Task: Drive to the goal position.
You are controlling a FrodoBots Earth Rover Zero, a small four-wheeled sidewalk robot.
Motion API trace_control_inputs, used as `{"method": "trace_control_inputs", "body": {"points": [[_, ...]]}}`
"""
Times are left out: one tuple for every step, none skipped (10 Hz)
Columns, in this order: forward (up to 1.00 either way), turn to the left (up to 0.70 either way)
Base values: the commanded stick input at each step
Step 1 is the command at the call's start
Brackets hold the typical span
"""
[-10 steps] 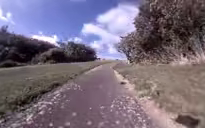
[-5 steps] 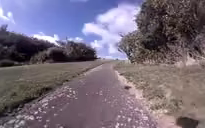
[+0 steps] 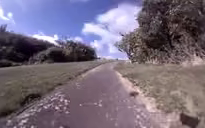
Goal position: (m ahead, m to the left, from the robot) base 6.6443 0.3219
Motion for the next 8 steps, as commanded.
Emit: {"method": "trace_control_inputs", "body": {"points": [[1.0, 0.0], [1.0, 0.0], [1.0, 0.0], [1.0, 0.0], [1.0, 0.0], [1.0, 0.0], [1.0, 0.0], [1.0, 0.0]]}}
